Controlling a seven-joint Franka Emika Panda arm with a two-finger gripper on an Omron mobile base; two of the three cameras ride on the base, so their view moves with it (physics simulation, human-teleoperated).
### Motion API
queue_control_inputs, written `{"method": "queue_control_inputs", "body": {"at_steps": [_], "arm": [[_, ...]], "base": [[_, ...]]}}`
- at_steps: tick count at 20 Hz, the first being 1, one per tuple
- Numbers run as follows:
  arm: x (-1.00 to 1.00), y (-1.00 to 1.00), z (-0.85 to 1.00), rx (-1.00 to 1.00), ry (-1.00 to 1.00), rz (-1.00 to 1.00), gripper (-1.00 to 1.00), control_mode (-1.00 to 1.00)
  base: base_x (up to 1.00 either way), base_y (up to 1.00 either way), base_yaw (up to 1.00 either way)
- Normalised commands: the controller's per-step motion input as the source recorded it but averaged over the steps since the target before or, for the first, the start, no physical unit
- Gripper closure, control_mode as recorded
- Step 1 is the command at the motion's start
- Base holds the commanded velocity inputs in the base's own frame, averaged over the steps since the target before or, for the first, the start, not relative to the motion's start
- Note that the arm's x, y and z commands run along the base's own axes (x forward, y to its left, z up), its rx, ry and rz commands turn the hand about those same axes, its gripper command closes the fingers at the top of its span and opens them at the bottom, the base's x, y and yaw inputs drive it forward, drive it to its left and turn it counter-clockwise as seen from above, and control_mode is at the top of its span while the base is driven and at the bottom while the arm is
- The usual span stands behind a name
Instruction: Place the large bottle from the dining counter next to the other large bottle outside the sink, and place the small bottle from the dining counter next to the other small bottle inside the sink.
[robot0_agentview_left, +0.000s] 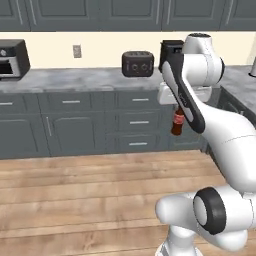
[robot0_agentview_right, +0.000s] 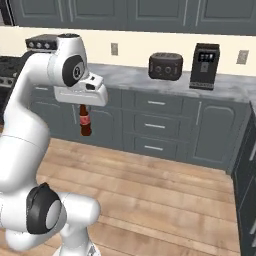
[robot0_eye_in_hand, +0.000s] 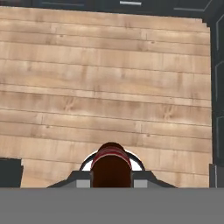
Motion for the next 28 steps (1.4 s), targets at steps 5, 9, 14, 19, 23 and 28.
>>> {"method": "queue_control_inputs", "body": {"at_steps": [5, 9, 14, 19, 23, 28], "arm": [[0.00, 0.00, 0.00, 0.00, 0.00, 0.00, 1.00, 1.00], [0.00, 0.00, 0.00, 0.00, 0.00, 0.00, 1.00, 1.00], [0.00, 0.00, 0.00, 0.00, 0.00, 0.00, 1.00, 1.00], [0.00, 0.00, 0.00, 0.00, 0.00, 0.00, 1.00, 1.00], [0.00, 0.00, 0.00, 0.00, 0.00, 0.00, 1.00, 1.00], [0.00, 0.00, 0.00, 0.00, 0.00, 0.00, 1.00, 1.00]], "base": [[0.46, -0.46, -0.33], [0.15, -0.52, -0.47], [0.00, -0.67, -0.43], [0.11, -0.34, -0.20], [0.01, -0.08, -0.08], [0.07, 0.01, -0.03]]}}
